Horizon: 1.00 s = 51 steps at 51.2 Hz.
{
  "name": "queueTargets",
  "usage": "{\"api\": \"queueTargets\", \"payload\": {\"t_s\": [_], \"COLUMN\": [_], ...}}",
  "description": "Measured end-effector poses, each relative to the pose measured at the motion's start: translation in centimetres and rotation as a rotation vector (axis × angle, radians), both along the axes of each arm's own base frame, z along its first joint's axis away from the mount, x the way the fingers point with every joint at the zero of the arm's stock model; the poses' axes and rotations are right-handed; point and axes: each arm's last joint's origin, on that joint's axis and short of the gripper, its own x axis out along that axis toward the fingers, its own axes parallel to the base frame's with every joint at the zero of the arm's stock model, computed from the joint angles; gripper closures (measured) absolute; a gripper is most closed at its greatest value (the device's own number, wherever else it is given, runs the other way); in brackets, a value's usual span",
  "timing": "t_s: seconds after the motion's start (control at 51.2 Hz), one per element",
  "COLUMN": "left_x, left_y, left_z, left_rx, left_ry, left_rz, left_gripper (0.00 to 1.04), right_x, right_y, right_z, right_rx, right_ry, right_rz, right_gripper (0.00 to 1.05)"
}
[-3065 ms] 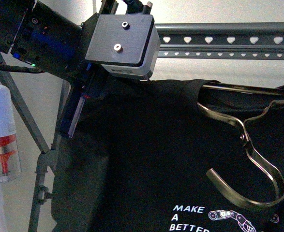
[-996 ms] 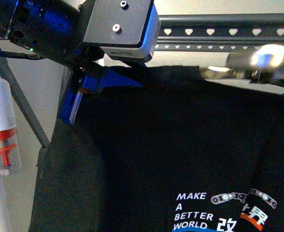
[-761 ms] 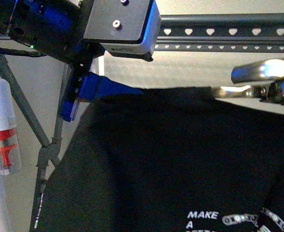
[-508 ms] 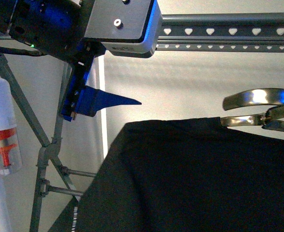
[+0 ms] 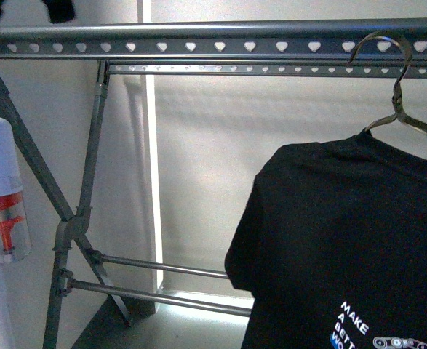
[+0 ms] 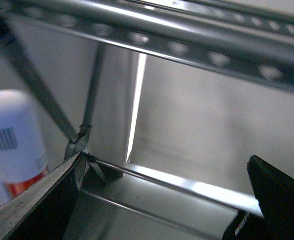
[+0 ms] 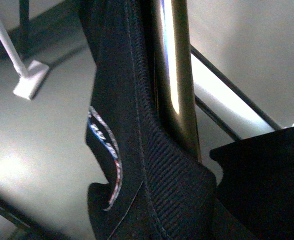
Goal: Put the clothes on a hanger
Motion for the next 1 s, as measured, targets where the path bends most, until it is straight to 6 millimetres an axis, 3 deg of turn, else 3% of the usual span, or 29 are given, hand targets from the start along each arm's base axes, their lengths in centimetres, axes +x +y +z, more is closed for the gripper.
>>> {"api": "queueTargets", "payload": {"t_s": [0.039, 0.137, 0.351, 0.469, 0.586, 0.722, 0.996], "left_x": [-0.1, -0.9, -7.4, -11.4, -14.7, -17.9, -21.7], "left_y": [1.1, 1.3, 0.1, 0.1, 0.3, 0.3, 0.3], "left_z": [0.1, 0.0, -4.9, -9.5, -13.2, -15.5, -18.2], "left_rx": [-0.068, -0.160, 0.096, 0.138, 0.146, 0.151, 0.151], "left_ry": [-0.016, -0.040, -0.072, -0.042, -0.008, -0.015, -0.005], "left_rz": [0.047, -0.013, -0.132, -0.132, -0.126, -0.129, -0.129], "left_gripper": [0.07, 0.09, 0.48, 0.75, 1.02, 1.01, 1.01], "right_x": [-0.1, 0.2, 1.8, 3.4, 5.4, 6.5, 6.4], "right_y": [-0.1, -0.2, -0.1, 0.3, 0.7, 1.0, 1.3], "right_z": [0.2, 1.1, 4.6, 6.4, 7.0, 7.1, 7.6], "right_rx": [0.045, 0.162, 0.444, 0.590, 0.653, 0.684, 0.694], "right_ry": [0.006, 0.014, 0.031, 0.041, 0.055, 0.057, 0.046], "right_rz": [-0.027, -0.100, -0.283, -0.389, -0.481, -0.517, -0.483], "right_gripper": [0.96, 0.96, 0.96, 1.00, 1.00, 1.00, 1.00]}}
